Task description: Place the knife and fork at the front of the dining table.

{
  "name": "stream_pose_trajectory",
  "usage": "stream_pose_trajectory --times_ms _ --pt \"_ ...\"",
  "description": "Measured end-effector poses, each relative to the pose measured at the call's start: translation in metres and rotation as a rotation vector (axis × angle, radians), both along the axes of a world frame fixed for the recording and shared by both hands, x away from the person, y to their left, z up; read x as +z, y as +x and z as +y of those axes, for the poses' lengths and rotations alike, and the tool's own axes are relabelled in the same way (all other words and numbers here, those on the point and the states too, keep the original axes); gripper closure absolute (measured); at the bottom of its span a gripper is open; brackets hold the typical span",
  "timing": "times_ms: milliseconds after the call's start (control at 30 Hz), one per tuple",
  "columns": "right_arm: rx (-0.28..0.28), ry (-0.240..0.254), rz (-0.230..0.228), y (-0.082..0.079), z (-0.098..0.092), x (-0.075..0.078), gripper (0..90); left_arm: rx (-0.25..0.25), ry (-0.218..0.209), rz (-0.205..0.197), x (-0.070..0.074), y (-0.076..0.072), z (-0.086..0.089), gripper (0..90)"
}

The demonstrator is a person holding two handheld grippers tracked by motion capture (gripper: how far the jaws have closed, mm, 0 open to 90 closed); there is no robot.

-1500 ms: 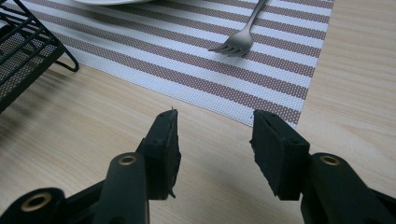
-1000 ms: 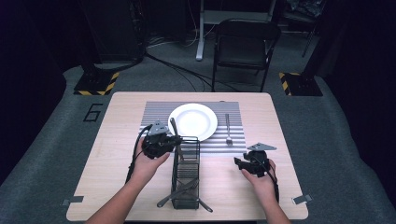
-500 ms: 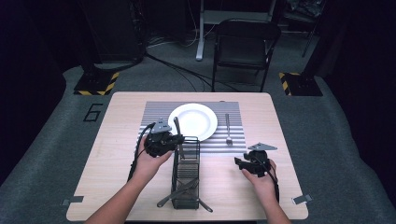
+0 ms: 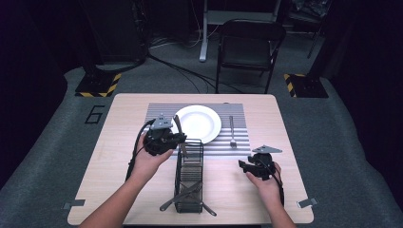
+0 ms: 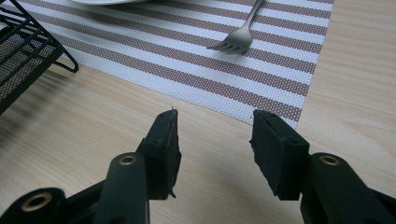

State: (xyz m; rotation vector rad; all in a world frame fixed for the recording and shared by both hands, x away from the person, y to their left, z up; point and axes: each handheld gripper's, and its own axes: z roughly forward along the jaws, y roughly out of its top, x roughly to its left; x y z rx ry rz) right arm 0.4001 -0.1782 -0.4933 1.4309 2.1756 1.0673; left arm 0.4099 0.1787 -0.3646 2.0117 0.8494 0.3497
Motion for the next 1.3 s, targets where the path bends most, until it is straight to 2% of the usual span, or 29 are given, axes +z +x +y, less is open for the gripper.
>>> stream_pose_trajectory --times_ms 267,800,1100,1300 --pt "-0.001 0.000 0.000 0.000 0.000 0.000 51.1 -0.004 0.004 0.018 0.018 -0.002 0.004 82.0" --pt "-0.002 -0.003 -0.004 0.000 -0.001 0.001 51.4 -0.002 0.008 0.017 0.052 -0.005 0.014 82.1" --pt "-0.004 -0.001 -0.004 0.000 -0.001 0.001 51.5 0.006 -0.007 0.020 0.068 -0.004 0.024 82.2" --pt "-0.004 -0.003 -0.003 0.000 0.000 0.001 51.5 0.016 -0.011 0.017 0.073 -0.002 0.028 82.2"
